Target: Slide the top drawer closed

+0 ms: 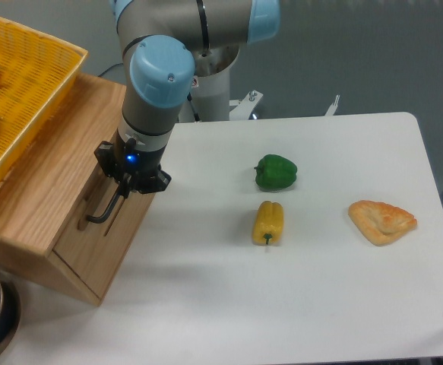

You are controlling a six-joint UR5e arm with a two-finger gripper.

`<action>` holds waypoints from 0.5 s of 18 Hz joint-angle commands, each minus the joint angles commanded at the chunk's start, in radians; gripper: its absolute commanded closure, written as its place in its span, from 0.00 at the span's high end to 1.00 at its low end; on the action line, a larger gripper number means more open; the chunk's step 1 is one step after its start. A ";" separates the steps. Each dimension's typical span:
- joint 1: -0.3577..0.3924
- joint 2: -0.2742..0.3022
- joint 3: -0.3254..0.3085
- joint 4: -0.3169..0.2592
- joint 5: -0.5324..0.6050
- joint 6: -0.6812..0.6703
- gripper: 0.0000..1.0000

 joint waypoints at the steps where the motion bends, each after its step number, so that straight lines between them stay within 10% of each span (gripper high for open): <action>1: 0.000 -0.002 0.002 0.005 0.000 0.000 0.17; 9: 0.075 -0.043 0.037 0.052 0.006 0.014 0.20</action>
